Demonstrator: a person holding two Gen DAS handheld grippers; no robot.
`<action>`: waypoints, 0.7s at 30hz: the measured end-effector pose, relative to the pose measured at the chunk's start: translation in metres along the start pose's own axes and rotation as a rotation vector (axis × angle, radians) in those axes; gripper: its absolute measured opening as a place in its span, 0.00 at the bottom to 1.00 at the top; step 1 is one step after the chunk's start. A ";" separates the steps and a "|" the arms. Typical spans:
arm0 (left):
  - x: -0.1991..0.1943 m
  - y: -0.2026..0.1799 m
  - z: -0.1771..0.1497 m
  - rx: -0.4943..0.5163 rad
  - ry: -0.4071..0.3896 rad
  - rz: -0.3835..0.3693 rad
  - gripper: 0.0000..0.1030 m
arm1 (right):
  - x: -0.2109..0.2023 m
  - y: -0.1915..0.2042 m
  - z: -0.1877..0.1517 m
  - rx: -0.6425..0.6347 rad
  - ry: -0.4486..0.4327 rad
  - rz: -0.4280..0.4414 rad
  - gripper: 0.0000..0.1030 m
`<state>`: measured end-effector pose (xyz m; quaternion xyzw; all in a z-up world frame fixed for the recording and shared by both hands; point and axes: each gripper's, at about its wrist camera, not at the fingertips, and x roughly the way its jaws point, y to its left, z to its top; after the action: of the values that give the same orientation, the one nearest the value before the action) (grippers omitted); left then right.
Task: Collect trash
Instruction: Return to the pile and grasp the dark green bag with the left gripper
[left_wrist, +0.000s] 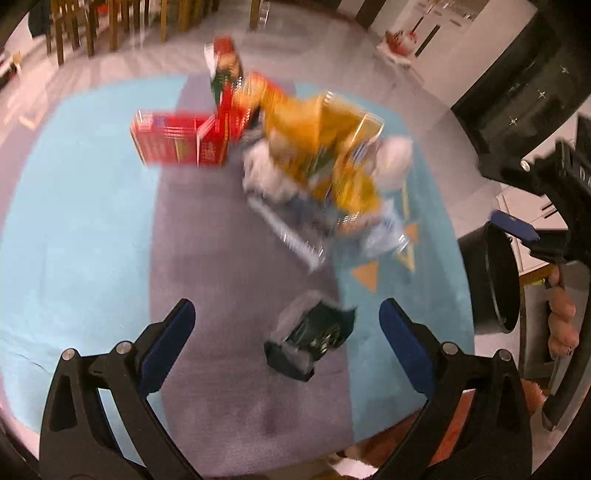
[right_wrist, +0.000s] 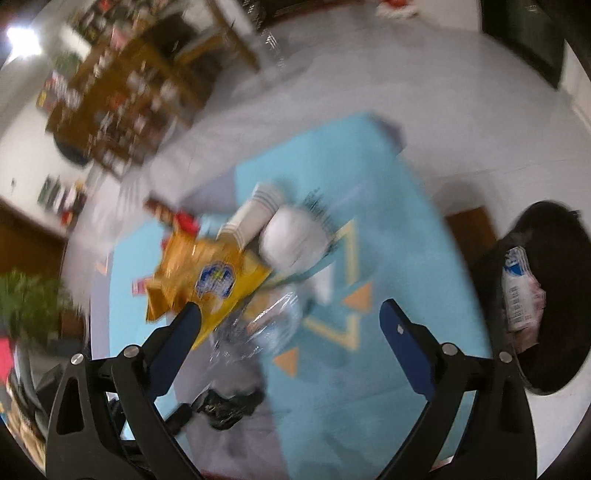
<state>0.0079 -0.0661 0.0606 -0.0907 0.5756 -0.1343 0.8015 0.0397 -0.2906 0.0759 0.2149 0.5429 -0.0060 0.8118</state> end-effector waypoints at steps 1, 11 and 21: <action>0.006 0.001 -0.002 -0.016 0.009 -0.011 0.96 | 0.013 0.009 -0.003 -0.019 0.033 -0.008 0.93; 0.031 0.008 -0.017 -0.039 0.056 -0.068 0.67 | 0.080 0.060 -0.027 -0.231 0.140 -0.161 0.93; 0.030 -0.009 -0.026 -0.013 0.058 -0.125 0.43 | 0.102 0.073 -0.035 -0.316 0.173 -0.250 0.93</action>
<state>-0.0092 -0.0840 0.0278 -0.1276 0.5925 -0.1828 0.7741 0.0684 -0.1890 -0.0008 0.0159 0.6271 -0.0030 0.7788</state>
